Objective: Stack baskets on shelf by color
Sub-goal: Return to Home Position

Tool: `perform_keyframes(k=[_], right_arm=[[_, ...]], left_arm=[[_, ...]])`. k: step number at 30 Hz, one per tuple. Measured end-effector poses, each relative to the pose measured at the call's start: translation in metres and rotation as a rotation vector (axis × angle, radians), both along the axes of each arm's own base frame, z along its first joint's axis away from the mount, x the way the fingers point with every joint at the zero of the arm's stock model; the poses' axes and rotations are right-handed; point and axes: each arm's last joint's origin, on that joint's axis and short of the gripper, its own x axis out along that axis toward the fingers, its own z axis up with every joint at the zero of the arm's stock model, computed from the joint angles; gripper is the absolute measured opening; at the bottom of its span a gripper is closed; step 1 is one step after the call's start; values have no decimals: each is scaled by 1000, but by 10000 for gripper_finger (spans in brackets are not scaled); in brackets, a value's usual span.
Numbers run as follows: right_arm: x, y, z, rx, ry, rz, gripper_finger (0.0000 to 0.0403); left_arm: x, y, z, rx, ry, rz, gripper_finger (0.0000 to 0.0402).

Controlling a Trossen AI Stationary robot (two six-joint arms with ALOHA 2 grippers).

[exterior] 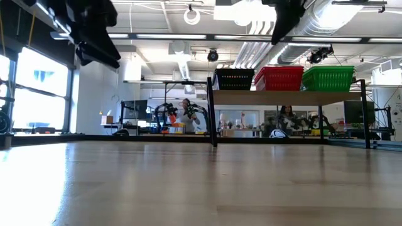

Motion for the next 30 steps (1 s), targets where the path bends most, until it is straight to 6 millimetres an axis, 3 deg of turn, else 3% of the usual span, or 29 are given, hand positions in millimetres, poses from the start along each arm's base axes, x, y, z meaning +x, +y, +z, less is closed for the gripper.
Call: perform_keyframes(k=[11, 21, 25, 30], right_arm=[[29, 11, 21, -5, -369, -22, 83], [43, 30, 34, 90, -585, -85, 83], [42, 34, 37, 91, -607, -68, 83], [24, 37, 50, 78, -651, -71, 83]], left_arm=[[-36, -20, -42, 48, -275, -92, 142], [-62, -29, -64, 96, -426, -144, 142], [-67, -30, -72, 113, -518, -150, 142], [-68, -30, -82, 175, -597, -164, 142]])
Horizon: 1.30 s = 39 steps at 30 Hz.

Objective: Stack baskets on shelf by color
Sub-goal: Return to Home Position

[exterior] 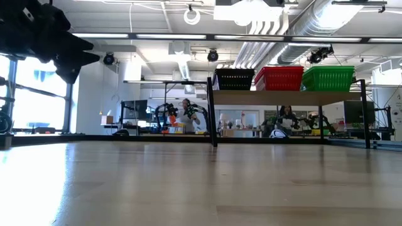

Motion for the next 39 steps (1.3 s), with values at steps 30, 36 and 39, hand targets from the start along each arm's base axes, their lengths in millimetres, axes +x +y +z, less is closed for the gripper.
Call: perform_keyframes(k=[30, 36, 39], right_arm=[[-148, 31, -55, -235, -47, 94, 83], [-150, 33, -96, -239, -87, 144, 83], [-150, 34, -119, -242, -110, 171, 83]], left_arm=[[5, 1, -9, -1, 42, 0, 142], [5, 1, -9, -1, 42, 0, 142], [5, 1, -9, -1, 41, -1, 142]])
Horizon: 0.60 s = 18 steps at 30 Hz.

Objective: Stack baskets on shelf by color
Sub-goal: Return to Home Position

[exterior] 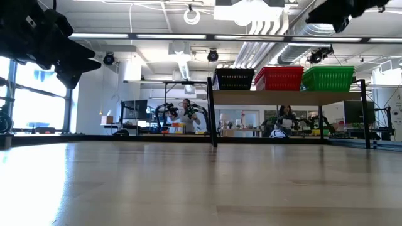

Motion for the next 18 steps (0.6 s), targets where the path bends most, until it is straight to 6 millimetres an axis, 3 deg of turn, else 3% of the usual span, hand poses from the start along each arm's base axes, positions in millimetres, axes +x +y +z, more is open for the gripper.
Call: perform_keyframes(k=[10, 18], right_arm=[[-3, 2, -65, 79, -118, 37, 83], [-11, 3, -86, 93, -156, 34, 83]], left_arm=[[0, 0, 0, 0, 0, 0, 142], [0, 0, 0, 0, 0, 0, 142]])
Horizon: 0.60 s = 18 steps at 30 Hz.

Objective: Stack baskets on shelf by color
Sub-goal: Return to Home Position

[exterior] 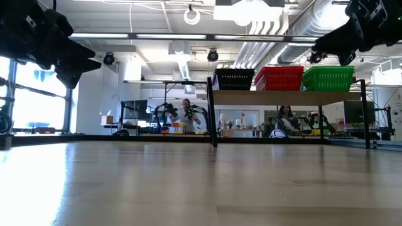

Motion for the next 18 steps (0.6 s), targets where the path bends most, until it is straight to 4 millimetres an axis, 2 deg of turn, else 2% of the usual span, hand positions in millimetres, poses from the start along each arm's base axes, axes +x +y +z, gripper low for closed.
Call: perform_keyframes(k=[13, 18], right_arm=[[1, 0, -56, 198, 14, -39, 83], [1, -2, -56, 212, -6, -85, 83]], left_arm=[[0, 0, 0, 0, 0, 0, 142], [0, 0, 0, 0, 0, 0, 142]])
